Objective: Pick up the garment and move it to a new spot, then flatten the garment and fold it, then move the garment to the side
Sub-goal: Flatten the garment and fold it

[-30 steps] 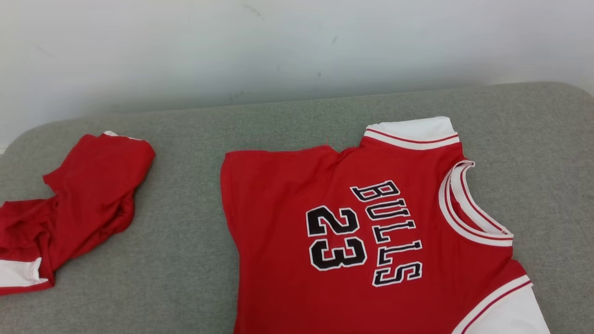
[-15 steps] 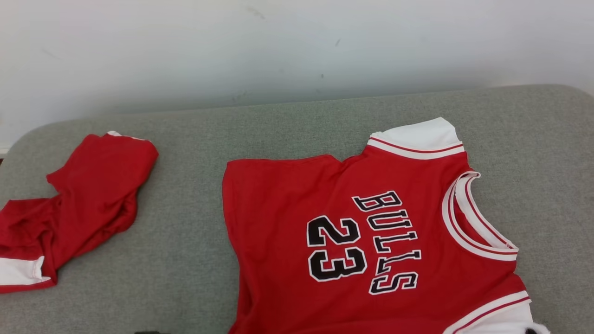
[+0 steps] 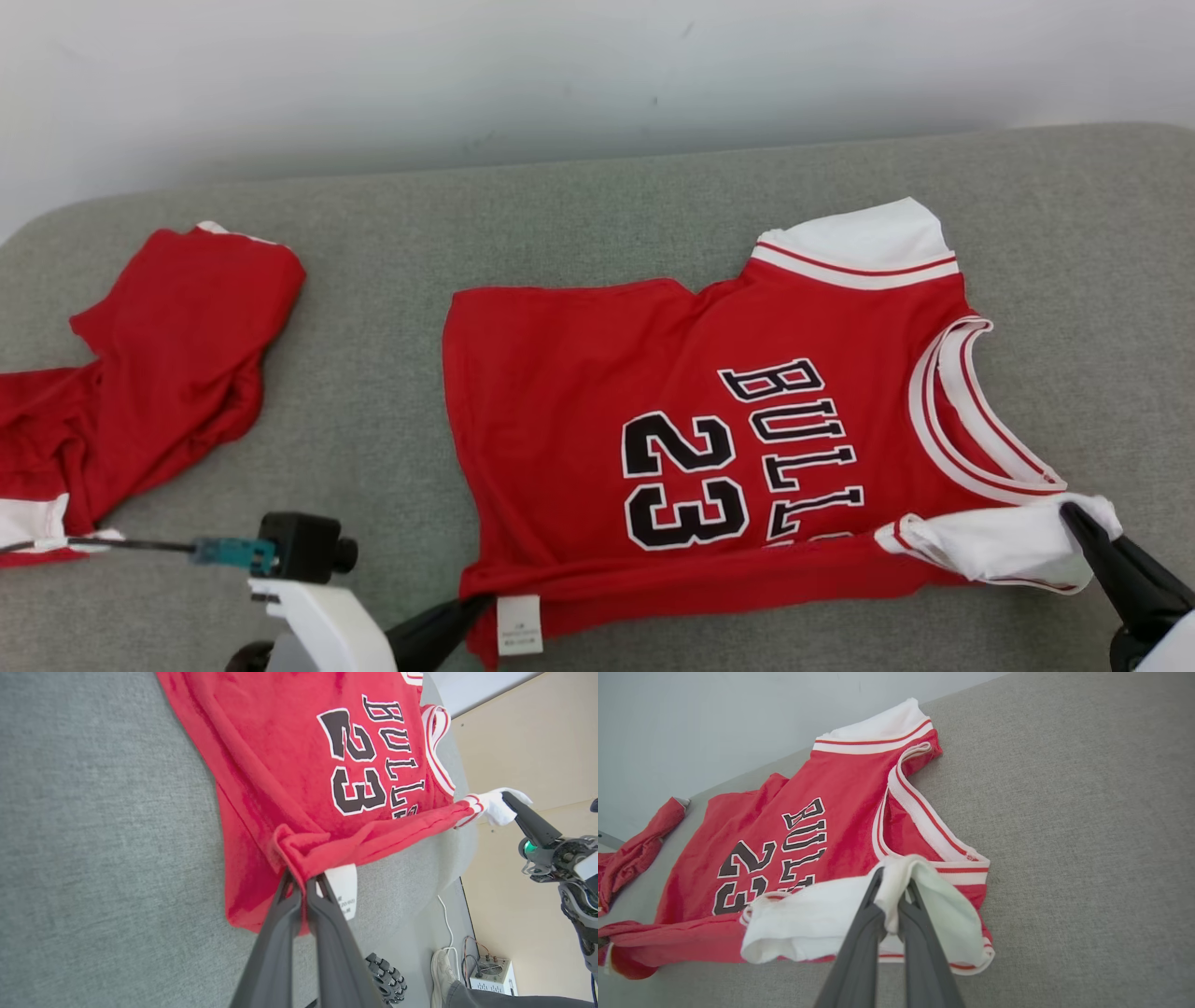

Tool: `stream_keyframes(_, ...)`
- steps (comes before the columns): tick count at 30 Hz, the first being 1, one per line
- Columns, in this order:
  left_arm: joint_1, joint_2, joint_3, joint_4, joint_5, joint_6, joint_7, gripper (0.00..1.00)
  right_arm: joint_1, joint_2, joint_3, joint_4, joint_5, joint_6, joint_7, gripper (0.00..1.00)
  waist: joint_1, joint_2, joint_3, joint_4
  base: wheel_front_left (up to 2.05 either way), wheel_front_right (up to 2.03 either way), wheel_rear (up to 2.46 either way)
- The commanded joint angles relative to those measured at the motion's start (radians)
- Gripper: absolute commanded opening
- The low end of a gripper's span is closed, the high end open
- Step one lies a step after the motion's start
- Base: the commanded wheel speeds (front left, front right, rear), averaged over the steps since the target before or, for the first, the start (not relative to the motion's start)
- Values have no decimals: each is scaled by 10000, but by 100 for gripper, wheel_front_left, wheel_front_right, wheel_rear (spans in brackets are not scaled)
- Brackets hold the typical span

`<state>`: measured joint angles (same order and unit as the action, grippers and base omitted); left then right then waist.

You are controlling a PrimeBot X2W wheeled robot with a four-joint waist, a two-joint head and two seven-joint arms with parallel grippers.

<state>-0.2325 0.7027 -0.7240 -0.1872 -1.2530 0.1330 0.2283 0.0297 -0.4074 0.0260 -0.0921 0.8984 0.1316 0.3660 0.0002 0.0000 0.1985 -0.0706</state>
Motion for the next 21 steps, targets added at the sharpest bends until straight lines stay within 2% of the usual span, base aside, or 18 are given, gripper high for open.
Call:
stream_keyframes(1,-170,-13,32,18,-39,77,114,0,-192,-4,27,101,-181,-19,66,0,-2,0,101,41,0,0,0)
stream_keyframes(4,-599,-60,48,191,-59,283,469,0,-611,105,164,344,-481,-19,219,0,-2,0,223,79,0,0,0)
stream_keyframes(6,-834,-109,13,309,32,389,638,25,-859,135,233,535,-672,-19,235,0,-2,0,280,90,0,0,0)
stream_keyframes(13,-1386,-240,-110,540,261,332,922,22,-1536,218,563,1067,-1148,-19,-75,0,-2,0,394,84,0,0,0)
stream_keyframes(17,-1565,-390,-54,825,365,333,731,26,-1857,334,714,1307,-1414,-19,-501,0,-2,0,393,78,0,0,0)
stream_keyframes(18,-1588,-435,-58,912,368,320,688,30,-1928,355,763,1375,-1485,-19,-661,21,-2,0,386,80,0,0,0)
stream_keyframes(19,-1607,-494,-22,984,398,308,559,51,-1950,383,776,1456,-1528,-19,-788,46,-2,0,377,81,0,0,0)
stream_keyframes(20,-1613,-561,22,1070,432,327,433,100,-1966,421,762,1519,-1607,-19,-949,100,-2,0,370,80,0,0,0)
stream_keyframes(21,-1604,-619,57,1136,456,347,306,100,-1987,451,731,1592,-1689,-19,-1092,100,-2,0,368,81,0,0,0)
